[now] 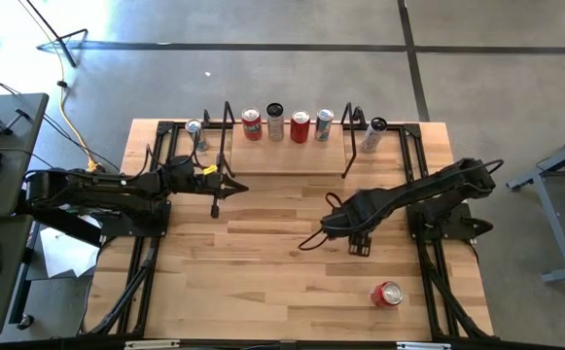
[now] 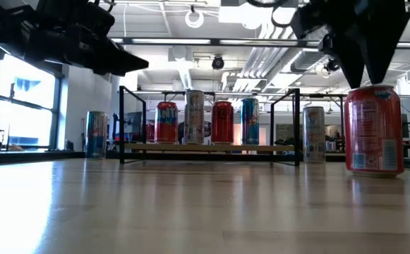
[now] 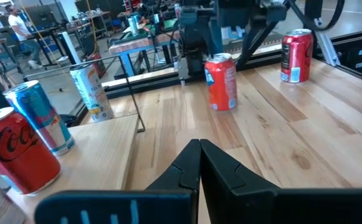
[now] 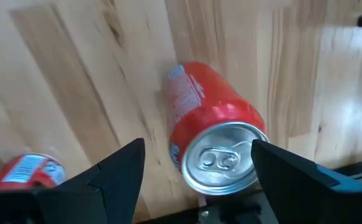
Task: Place canned beverage on shelf
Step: Put the red soda can on the shelf aligned with the red soda can
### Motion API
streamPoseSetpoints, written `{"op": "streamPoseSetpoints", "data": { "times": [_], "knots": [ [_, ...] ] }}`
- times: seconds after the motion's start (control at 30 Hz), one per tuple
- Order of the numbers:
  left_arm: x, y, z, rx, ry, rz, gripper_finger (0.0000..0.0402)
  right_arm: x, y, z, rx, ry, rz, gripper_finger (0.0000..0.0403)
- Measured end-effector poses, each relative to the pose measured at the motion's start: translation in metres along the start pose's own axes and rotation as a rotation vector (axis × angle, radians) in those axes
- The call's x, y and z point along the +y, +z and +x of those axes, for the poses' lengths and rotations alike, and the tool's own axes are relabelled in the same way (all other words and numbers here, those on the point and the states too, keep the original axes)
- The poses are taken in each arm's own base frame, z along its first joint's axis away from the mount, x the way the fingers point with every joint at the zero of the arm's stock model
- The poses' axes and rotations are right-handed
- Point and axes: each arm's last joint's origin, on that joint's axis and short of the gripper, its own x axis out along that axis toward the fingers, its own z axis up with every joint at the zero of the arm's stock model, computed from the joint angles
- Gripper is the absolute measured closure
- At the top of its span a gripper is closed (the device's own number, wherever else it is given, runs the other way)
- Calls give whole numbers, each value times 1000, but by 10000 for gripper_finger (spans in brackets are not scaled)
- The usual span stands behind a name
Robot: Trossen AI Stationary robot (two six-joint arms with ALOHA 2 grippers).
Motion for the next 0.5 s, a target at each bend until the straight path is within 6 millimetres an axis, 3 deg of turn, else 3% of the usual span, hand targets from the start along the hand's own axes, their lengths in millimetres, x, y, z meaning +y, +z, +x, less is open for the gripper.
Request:
{"op": "streamPoseSetpoints", "data": {
  "times": [0.27, 0.5],
  "knots": [
    [-7, 2, 2, -8, -40, 1, 402, 6, -6, -26, -76, -105, -35, 125],
    [-12, 3, 2, -12, -58, 5, 402, 0, -1, -26, -58, -28, 203, 125]
  ]
}}
